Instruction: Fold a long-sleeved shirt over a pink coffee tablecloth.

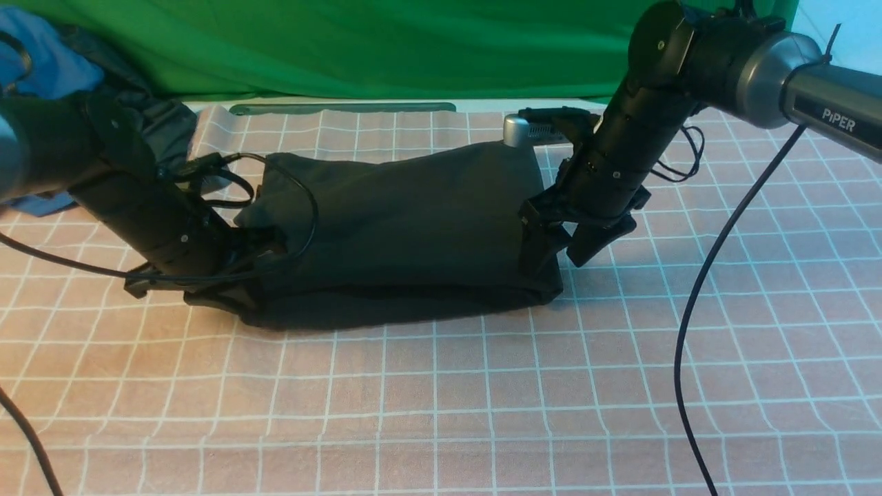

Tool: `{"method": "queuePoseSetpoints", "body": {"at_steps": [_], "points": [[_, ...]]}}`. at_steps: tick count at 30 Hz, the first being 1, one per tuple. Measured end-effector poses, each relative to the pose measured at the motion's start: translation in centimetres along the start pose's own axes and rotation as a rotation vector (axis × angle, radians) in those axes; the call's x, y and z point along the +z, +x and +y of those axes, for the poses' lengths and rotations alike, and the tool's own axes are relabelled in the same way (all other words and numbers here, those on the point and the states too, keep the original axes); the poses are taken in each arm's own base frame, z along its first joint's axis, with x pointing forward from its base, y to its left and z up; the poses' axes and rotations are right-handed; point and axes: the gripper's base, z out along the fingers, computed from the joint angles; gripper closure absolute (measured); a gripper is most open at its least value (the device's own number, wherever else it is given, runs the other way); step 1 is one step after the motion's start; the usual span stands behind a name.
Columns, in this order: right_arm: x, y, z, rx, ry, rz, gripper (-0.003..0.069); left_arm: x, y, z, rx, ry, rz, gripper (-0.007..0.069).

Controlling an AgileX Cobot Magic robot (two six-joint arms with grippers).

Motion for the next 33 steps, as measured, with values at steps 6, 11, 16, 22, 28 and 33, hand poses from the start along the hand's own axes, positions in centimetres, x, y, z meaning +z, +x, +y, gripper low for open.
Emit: {"method": "queuePoseSetpoints", "body": {"at_steps": [6, 11, 16, 22, 28, 33], "points": [[0.3, -0.3, 0.1, 0.02, -0.003, -0.021, 0.0067, -1.8, 0.1, -0.4, 0.015, 0.001, -0.039, 0.0577], [2.3, -0.2, 0.3, 0.002, -0.014, 0.019, 0.013, -1.8, 0.2, -0.4, 0.013, 0.0, -0.034, 0.0577], [2.3, -0.1, 0.8, -0.056, -0.026, 0.028, 0.0525, -1.8, 0.4, -0.5, 0.008, 0.004, -0.013, 0.0577], [-0.4, 0.7, 1.1, -0.025, 0.018, 0.018, 0.0532, -1.8, 1.0, -0.8, -0.017, 0.042, 0.055, 0.0577], [-3.4, 4.4, 2.3, -0.005, 0.015, 0.043, 0.0532, -2.6, 2.3, -1.1, -0.078, 0.057, 0.111, 0.0577], [-2.7, 7.6, 2.3, 0.027, 0.007, 0.129, 0.0532, -3.8, 4.8, -1.7, -0.118, 0.094, 0.126, 0.0578]]}}
